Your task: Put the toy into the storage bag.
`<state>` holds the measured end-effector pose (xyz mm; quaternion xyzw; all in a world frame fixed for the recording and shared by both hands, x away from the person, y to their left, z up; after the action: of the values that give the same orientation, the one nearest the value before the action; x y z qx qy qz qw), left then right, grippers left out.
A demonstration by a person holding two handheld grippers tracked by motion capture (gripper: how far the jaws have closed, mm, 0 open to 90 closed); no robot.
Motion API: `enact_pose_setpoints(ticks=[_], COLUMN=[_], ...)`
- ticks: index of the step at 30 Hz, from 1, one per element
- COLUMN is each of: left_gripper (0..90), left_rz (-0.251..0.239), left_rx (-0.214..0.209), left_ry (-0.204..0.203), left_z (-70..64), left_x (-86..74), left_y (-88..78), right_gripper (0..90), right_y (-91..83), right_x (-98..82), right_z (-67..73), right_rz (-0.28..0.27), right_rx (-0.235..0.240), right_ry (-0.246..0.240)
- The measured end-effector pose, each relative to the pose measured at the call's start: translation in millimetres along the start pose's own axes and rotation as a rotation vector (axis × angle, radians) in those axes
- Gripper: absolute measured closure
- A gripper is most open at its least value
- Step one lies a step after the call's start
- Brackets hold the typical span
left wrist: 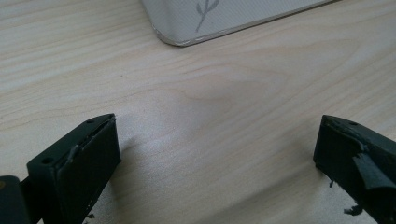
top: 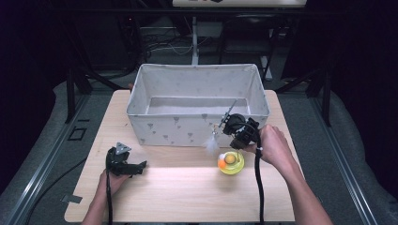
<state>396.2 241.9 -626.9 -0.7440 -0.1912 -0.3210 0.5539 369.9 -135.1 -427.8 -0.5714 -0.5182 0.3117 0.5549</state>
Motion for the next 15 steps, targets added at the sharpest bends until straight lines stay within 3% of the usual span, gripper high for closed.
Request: enact_pose_setpoints(ticks=[15], left_gripper=[0.4], left_rz=[0.001], left_rx=[0.000], left_ry=[0.001], left_z=[0.0], left_x=[0.0], left_y=[-0.1], right_gripper=[88.2], right_y=[-20.2], right_x=[5.4], right_z=[-5.1], right_rz=[-0.005], right_rx=[0.000], right_ry=[-0.014])
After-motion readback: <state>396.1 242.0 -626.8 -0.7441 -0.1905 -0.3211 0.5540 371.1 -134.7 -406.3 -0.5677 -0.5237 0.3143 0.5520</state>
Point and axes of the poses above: each handheld gripper's, and its own axes: y roughly forward along the jaws, x roughly out of its top, z roughly to its left, the point moved 5 cm from there along y, roughly forward along the jaws, and after that the axes turned 15 degrees about -y, right-handed, at the moved point
